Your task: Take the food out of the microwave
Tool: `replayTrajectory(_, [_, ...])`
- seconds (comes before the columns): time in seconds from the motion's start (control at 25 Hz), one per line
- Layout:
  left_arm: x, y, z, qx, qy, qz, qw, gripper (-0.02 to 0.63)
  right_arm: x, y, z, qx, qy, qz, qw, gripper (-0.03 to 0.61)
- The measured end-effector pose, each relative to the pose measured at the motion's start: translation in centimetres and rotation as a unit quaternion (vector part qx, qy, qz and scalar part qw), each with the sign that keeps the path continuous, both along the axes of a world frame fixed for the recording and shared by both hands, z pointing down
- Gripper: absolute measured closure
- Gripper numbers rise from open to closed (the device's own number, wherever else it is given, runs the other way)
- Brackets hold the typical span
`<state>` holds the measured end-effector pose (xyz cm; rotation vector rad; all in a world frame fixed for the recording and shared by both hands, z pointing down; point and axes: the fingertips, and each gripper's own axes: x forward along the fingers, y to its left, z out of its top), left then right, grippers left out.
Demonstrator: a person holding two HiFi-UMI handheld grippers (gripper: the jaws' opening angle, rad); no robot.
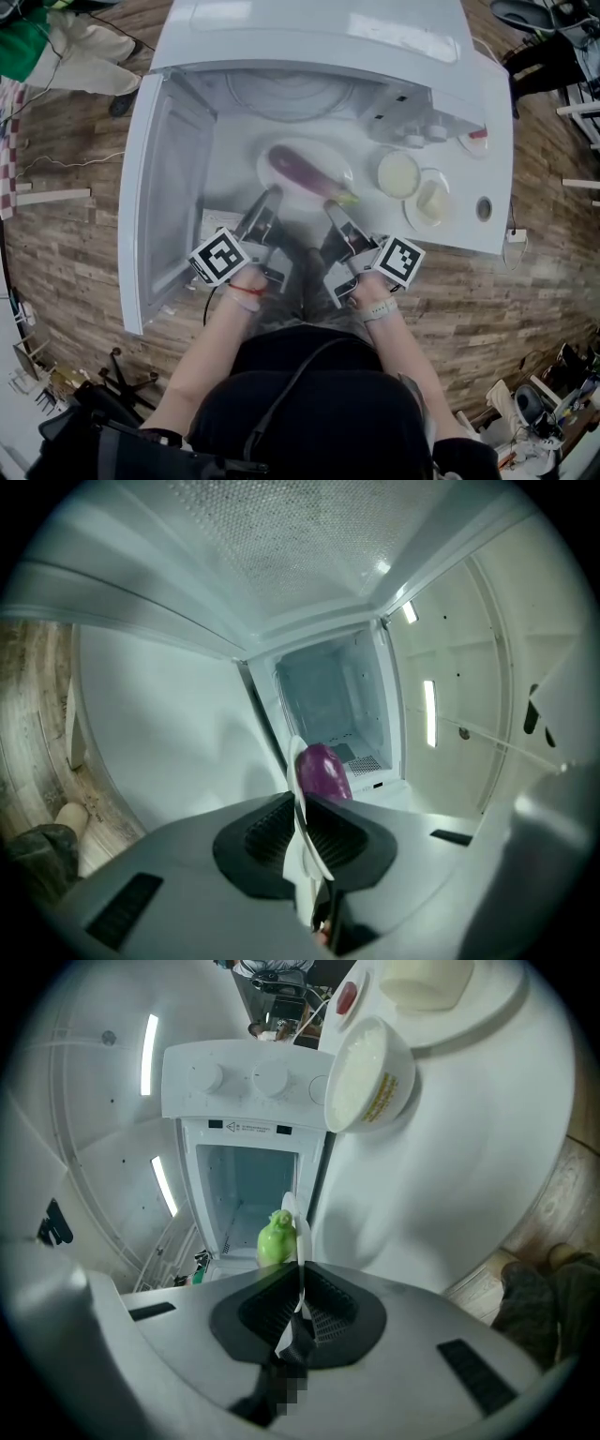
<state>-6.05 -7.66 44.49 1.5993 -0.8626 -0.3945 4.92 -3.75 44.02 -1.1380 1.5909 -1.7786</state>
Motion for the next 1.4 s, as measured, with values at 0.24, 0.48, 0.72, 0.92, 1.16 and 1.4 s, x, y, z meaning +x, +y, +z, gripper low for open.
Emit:
replayTrajectory(0.24, [0.0,0.9,0.4,-0.009,0.012,-0.009,0.9998,0.569,0.0,0.8,0.4,-0.001,0.000,0.000,1.000,0.546])
replayTrajectory(0.48, [-0.8,1.6,0.6,-0.003,-0.001,-0.009,1.0000,0.571,-0.6,1.5,0.7,-0.003,0.000,-0.004,1.000,0.546])
replayTrajectory(0.72, [-0.7,2.5,1.0,-0.024,0.027,-0.027,0.9990,0.571,-0.8,2.1,1.2,-0.006,-0.001,-0.008,1.000,0.546])
replayTrajectory(0.92, [-0.8,3.2,1.7,-0.030,0.024,-0.030,0.9988,0.571,-0.8,2.7,1.5,-0.011,-0.001,-0.012,1.000,0.546])
replayTrajectory(1.16, [-0.8,4.1,2.0,-0.021,0.014,-0.025,0.9994,0.571,-0.8,3.6,2.0,-0.015,-0.001,-0.015,1.000,0.546])
replayTrajectory(1.4, [-0.9,5.2,2.8,-0.027,0.014,-0.026,0.9992,0.571,-0.8,4.6,2.7,-0.020,-0.002,-0.018,1.000,0.546])
